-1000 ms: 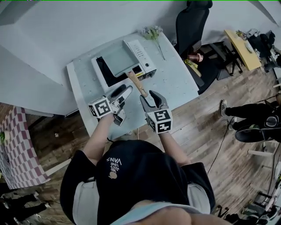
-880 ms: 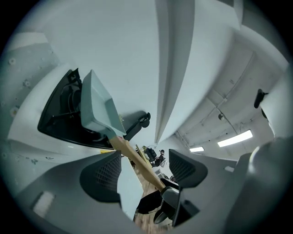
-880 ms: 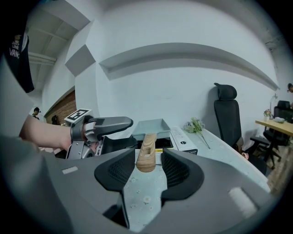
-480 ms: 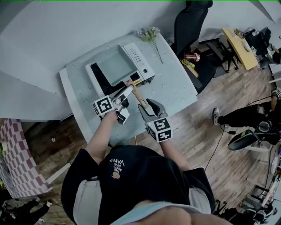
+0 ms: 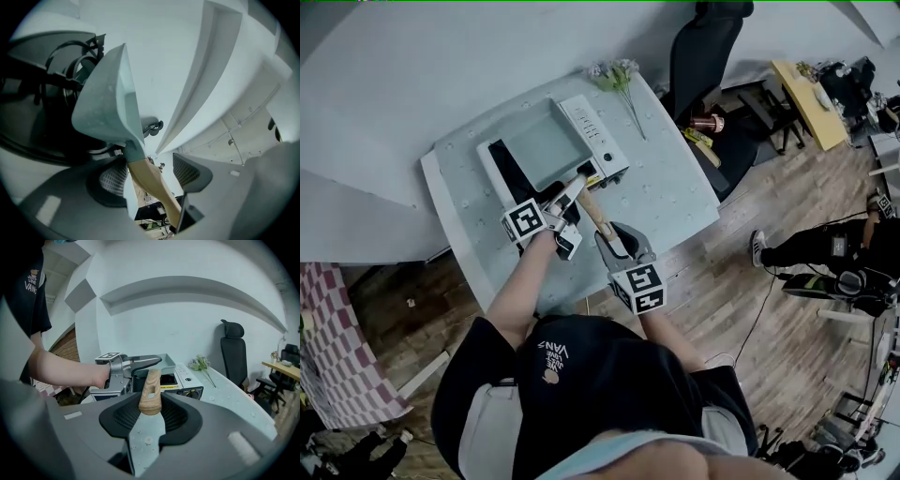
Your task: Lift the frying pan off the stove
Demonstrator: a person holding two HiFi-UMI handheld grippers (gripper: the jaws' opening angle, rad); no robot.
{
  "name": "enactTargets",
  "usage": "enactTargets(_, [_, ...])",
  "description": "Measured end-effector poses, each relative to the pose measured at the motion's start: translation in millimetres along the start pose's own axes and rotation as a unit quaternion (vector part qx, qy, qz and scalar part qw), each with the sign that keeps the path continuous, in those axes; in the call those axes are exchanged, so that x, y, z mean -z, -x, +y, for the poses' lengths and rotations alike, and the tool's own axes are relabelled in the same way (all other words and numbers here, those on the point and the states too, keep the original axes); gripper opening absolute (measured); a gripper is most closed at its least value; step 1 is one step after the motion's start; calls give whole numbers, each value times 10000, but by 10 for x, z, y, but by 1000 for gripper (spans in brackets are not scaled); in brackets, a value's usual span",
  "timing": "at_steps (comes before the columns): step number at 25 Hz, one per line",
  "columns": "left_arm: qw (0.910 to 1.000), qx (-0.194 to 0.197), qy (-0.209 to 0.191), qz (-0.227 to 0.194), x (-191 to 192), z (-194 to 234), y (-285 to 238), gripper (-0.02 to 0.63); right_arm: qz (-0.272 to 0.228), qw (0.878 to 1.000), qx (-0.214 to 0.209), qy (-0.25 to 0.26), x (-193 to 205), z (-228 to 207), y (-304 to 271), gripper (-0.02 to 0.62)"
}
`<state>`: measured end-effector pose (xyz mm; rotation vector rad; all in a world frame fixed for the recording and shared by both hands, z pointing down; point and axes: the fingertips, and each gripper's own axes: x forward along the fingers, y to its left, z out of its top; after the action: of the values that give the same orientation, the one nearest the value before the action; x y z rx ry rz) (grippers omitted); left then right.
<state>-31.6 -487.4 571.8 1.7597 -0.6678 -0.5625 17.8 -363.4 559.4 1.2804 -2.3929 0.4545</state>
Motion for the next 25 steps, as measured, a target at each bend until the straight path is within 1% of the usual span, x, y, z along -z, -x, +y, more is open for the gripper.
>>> enactTargets(1, [10000, -49, -23, 17, 2, 24, -5, 299, 14, 10000, -2, -6, 11, -4, -3, 132])
enactTargets(4, [9997, -203, -61, 97, 23, 89, 5, 219, -4, 10000, -16, -40, 17, -4, 5, 132])
enactTargets(5, [9996, -237, -77, 122, 32, 97, 8, 212, 8, 10000, -18, -47, 30, -8, 11, 131])
enactTargets(7, [9993, -304, -133, 176, 46, 103, 5, 211, 75, 10000, -22, -38, 67, -24, 14, 132])
enactTargets(11, [9978, -484, -311, 337, 65, 106, 15, 210, 58, 9999, -75, -83, 72, -18, 9, 130])
enactTargets(15, [9967, -582, -460, 336, 90, 48, 55, 210, 28, 9996, -143, -235, 90, 33, 65, 132])
enactTargets(21, [9965, -600, -489, 327, 143, -7, 104, 210, -63, 9997, -154, -201, 107, 58, 142, 132])
enactTargets(25, [9961, -558, -615, 311, 208, -142, 163, 209, -119, 9996, -190, -175, 119, 109, 264, 132])
